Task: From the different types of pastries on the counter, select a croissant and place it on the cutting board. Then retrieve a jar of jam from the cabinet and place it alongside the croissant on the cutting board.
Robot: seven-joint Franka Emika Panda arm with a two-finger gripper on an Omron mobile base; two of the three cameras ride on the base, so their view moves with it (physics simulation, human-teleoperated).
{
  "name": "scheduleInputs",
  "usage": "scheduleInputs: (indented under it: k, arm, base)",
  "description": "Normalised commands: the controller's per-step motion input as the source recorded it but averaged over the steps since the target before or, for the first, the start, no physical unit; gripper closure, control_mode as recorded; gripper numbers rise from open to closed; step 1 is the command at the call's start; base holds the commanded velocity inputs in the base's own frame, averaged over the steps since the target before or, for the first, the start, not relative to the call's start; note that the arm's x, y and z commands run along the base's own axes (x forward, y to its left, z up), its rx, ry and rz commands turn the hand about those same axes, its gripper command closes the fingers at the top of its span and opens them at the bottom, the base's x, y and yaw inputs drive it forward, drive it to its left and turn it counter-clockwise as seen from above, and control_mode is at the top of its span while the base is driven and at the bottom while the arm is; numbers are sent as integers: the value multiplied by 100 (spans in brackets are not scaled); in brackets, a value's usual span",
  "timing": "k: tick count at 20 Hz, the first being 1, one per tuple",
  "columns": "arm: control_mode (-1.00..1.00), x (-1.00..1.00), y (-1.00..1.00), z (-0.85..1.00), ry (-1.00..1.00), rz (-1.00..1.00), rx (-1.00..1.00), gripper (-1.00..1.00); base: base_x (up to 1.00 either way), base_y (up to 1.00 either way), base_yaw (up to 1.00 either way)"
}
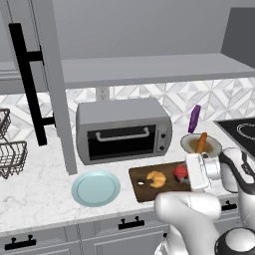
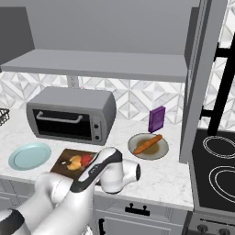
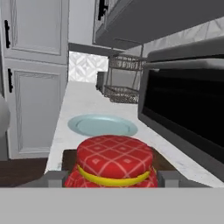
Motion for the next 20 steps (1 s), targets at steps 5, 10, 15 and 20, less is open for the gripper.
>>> scheduleInputs:
  k: [5, 10, 15, 20]
  arm:
    - [-100, 40, -19, -35, 0, 13, 8, 100]
    - [-100, 29, -16, -19, 0, 5, 6, 100]
    - [-100, 18, -12, -26, 0, 3, 4, 100]
    - [-100, 9, 0, -29, 0, 0, 0, -100]
  base:
    - [0, 0, 0]
    - [0, 0, 0]
    - [0, 0, 0]
    - [0, 0, 0]
